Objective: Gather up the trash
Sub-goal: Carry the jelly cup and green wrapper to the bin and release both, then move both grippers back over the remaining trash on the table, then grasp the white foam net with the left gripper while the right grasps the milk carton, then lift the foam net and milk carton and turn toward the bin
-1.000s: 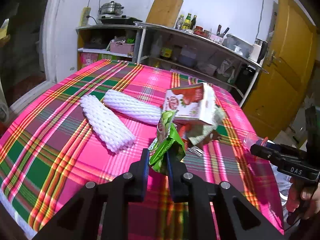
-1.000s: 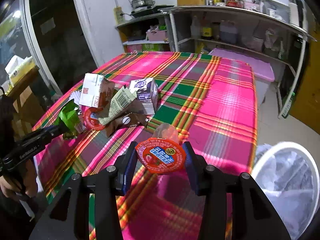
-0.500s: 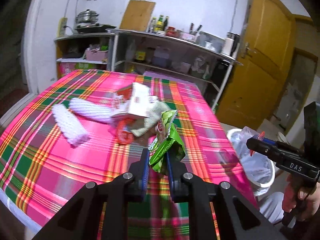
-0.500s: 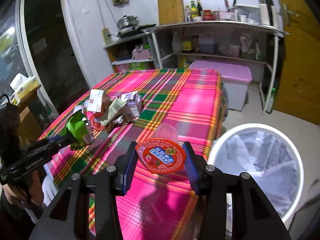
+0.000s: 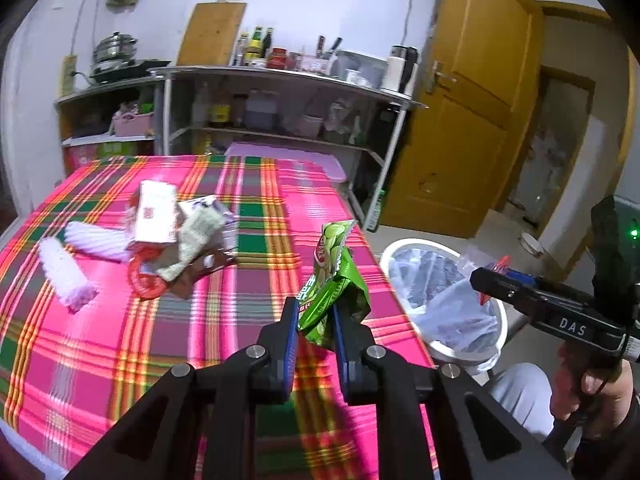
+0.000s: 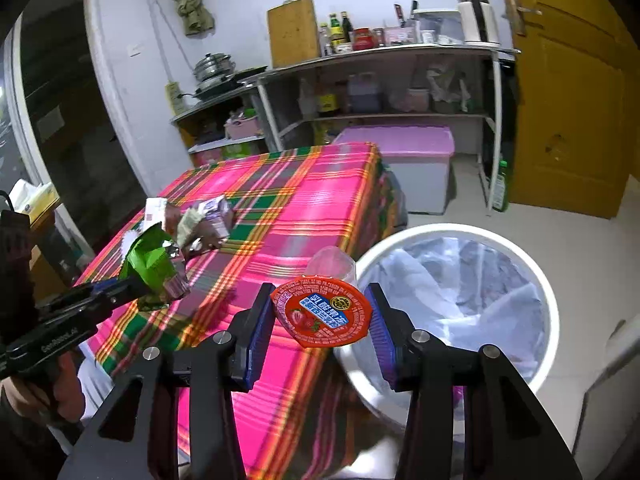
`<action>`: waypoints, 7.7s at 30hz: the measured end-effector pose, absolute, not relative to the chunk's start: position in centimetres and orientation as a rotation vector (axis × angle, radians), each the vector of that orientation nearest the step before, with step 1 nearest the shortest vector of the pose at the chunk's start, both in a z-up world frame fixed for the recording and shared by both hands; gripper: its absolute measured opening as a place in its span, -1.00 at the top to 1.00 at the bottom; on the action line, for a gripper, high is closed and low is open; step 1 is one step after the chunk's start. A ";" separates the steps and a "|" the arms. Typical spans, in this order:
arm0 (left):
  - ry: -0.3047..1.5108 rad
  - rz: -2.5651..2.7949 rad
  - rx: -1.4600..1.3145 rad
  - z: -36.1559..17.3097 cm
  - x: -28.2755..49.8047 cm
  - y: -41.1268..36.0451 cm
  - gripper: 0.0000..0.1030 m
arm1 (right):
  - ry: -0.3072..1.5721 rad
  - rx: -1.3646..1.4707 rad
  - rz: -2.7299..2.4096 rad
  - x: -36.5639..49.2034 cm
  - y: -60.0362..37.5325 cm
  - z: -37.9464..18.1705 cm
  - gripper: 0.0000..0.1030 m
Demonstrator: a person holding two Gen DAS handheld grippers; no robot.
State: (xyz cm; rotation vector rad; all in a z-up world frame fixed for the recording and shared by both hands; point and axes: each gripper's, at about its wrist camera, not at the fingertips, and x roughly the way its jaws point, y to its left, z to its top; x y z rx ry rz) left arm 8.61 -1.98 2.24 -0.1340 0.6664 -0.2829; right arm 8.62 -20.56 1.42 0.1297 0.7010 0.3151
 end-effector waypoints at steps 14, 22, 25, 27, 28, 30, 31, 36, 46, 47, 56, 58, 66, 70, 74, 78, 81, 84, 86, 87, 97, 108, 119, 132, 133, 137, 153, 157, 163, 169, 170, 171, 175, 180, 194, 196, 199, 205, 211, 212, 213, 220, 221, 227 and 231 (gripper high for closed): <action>0.678 -0.411 -0.086 2.3 10.6 -7.5 0.68 | 0.704 0.174 0.212 8.1 -24.9 0.8 0.10; 0.709 -0.478 -0.061 1.5 12.6 -10.7 0.68 | 0.730 0.194 0.166 8.3 -26.9 -0.3 0.10; 0.725 -0.498 -0.050 1.1 13.4 -11.9 0.68 | 0.745 0.205 0.149 8.6 -27.7 -0.8 0.10; 0.738 -0.509 -0.042 0.7 14.0 -12.8 0.68 | 0.759 0.211 0.142 8.8 -28.2 -1.3 0.10; 0.745 -0.515 -0.038 0.5 14.3 -13.2 0.68 | 0.767 0.217 0.137 8.9 -28.5 -1.5 0.10; 0.758 -0.528 -0.026 0.0 14.9 -14.1 0.68 | 0.780 0.224 0.132 9.1 -28.8 -2.0 0.10; 0.763 -0.532 -0.021 -0.2 15.2 -14.4 0.68 | 0.787 0.224 0.128 9.2 -29.0 -2.3 0.10; 0.816 -0.546 -0.006 -1.7 17.0 -16.0 0.67 | 0.823 0.232 0.113 9.9 -29.7 -3.5 0.10; 0.886 -0.567 0.001 -3.3 18.8 -17.8 0.62 | 0.863 0.251 0.072 10.8 -30.9 -5.1 -0.06; 0.891 -0.566 0.001 -3.5 18.9 -17.8 0.61 | 0.861 0.253 0.071 10.7 -31.1 -5.1 -0.06; 0.884 -0.566 -0.033 -3.1 18.5 -16.9 0.39 | 0.837 0.252 0.079 10.3 -31.0 -4.2 -0.07; 0.881 -0.566 -0.049 -2.9 18.3 -16.5 0.39 | 0.825 0.250 0.087 10.0 -30.8 -3.8 -0.07; 0.844 -0.531 -0.078 -1.8 16.1 -14.2 0.39 | 0.778 0.219 0.135 8.8 -29.0 -1.7 -0.07; 0.826 -0.510 -0.089 -1.2 15.4 -13.0 0.39 | 0.757 0.202 0.163 8.2 -27.9 -1.0 -0.07; 0.789 -0.484 -0.084 -0.4 14.2 -11.9 0.39 | 0.747 0.182 0.191 7.9 -26.6 -0.5 -0.07; 0.757 -0.446 -0.084 0.3 13.2 -10.7 0.39 | 0.738 0.164 0.225 7.6 -25.3 -0.1 -0.07; 0.741 -0.420 -0.083 0.5 12.6 -9.8 0.39 | 0.734 0.148 0.250 7.5 -24.4 0.1 -0.07; 0.729 -0.398 -0.084 0.5 11.9 -8.9 0.39 | 0.732 0.138 0.269 7.5 -23.6 0.1 -0.07; 0.721 -0.383 -0.082 0.5 11.5 -8.3 0.39 | 0.735 0.133 0.284 7.5 -23.0 0.0 -0.07; 0.715 -0.373 -0.079 0.5 11.3 -8.0 0.39 | 0.735 0.132 0.289 7.4 -22.8 0.0 -0.07; 0.699 -0.306 -0.085 -0.1 9.9 -5.2 0.39 | 0.752 0.106 0.349 7.6 -20.2 0.0 -0.07; 0.673 -0.204 -0.130 0.2 8.7 -0.8 0.39 | 0.757 0.067 0.420 8.3 -17.0 0.5 -0.07; 0.643 -0.047 -0.203 0.7 7.9 6.2 0.39 | 0.741 0.012 0.516 9.6 -12.5 1.7 -0.07; 0.623 0.098 -0.292 0.6 8.2 13.4 0.39 | 0.736 -0.028 0.618 11.0 -7.2 3.2 -0.07; 0.623 0.105 -0.297 0.6 8.4 13.7 0.38 | 0.738 -0.032 0.625 11.2 -6.7 3.3 -0.07; 0.633 0.136 -0.337 0.1 9.2 15.8 0.20 | 0.739 -0.046 0.641 11.8 -5.1 3.4 -0.07; 0.768 0.250 -0.466 -4.2 16.3 19.9 0.03 | 0.761 -0.046 0.654 16.0 -1.3 2.9 -0.07; 0.785 0.253 -0.463 -4.8 16.8 20.3 0.31 | 0.770 -0.045 0.670 17.0 -0.1 2.7 -0.07; 0.763 0.215 -0.458 -4.7 15.7 20.4 0.55 | 0.789 -0.030 0.698 18.3 1.9 2.3 -0.07; 0.744 0.190 -0.439 -4.4 14.0 20.2 0.56 | 0.821 -0.002 0.692 20.1 3.3 1.6 -0.07; 0.742 0.186 -0.437 -4.4 13.8 20.2 0.56 | 0.826 0.003 0.689 20.4 3.5 1.5 -0.07; 0.741 0.182 -0.434 -4.3 13.7 20.1 0.56 | 0.830 0.007 0.687 20.7 3.8 1.4 -0.07; 0.737 0.168 -0.419 -4.3 13.3 20.0 0.56 | 0.857 0.028 0.677 21.5 4.3 1.0 -0.07; 0.730 0.148 -0.403 -4.0 13.1 19.7 0.56 | 0.873 0.056 0.676 21.9 4.4 0.8 0.27; 0.685 0.094 -0.354 -1.8 10.9 17.1 0.56 | 0.796 0.088 0.683 19.0 1.6 3.1 0.29; 0.678 0.079 -0.345 -1.3 10.5 16.4 0.56 | 0.783 0.089 0.682 18.2 0.9 3.4 0.29; 0.672 0.060 -0.333 -0.7 10.0 15.1 0.56 | 0.765 0.096 0.675 17.1 -0.4 3.9 0.29; 0.662 0.017 -0.303 0.6 9.1 12.5 0.56 | 0.728 0.140 0.643 15.4 -4.0 5.0 0.29; 0.655 -0.032 -0.265 1.8 8.5 9.5 0.56 | 0.708 0.179 0.603 13.9 -7.6 5.4 0.29; 0.653 -0.041 -0.259 1.9 8.4 9.0 0.56 | 0.705 0.184 0.595 13.7 -8.1 5.5 0.29; 0.649 -0.056 -0.251 2.2 8.3 8.4 0.56 | 0.702 0.190 0.588 13.4 -8.6 5.5 0.29; 0.640 -0.128 -0.210 3.1 7.8 5.0 0.56 | 0.684 0.227 0.538 11.6 -12.4 5.6 0.29; 0.640 -0.139 -0.203 3.2 7.8 4.5 0.56 | 0.682 0.231 0.531 11.4 -12.8 5.6 0.29; 0.643 -0.211 -0.171 3.6 7.6 1.6 0.56 | 0.667 0.253 0.495 10.2 -15.3 5.5 0.29; 0.652 -0.263 -0.149 3.5 7.7 -0.4 0.56 | 0.661 0.267 0.464 9.6 -17.0 5.4 0.29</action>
